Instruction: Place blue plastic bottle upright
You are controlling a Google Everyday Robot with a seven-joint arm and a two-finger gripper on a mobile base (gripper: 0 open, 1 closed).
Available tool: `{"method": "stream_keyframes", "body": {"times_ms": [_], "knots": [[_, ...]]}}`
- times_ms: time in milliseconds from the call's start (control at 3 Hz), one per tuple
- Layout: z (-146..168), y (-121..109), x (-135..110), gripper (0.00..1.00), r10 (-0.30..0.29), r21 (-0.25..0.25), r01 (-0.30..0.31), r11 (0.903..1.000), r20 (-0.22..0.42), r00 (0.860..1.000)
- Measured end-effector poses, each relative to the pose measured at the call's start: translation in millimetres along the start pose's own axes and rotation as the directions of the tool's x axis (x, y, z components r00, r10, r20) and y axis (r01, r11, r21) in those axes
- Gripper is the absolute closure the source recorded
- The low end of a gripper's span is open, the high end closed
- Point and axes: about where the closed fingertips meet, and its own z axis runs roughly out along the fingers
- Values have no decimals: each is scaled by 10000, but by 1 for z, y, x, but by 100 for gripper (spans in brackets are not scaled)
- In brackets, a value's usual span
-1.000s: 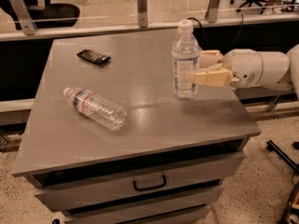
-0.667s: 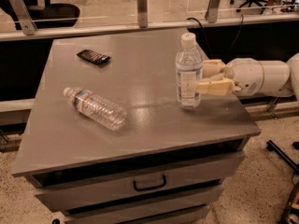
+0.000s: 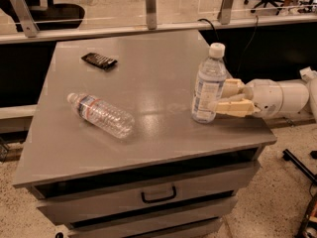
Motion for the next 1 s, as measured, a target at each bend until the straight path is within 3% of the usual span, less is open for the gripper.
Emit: {"method": "stream_keyframes", "body": {"times_ms": [333,667,1000], "knots": [[-7,-1,-4,0,97,-107,-97,9999,-44,9999],[-19,-1,3,0,85,-337,-75,9994,295,9995],[-28,-2,21,0,-21,-586,92,9982,1193,9929]]}}
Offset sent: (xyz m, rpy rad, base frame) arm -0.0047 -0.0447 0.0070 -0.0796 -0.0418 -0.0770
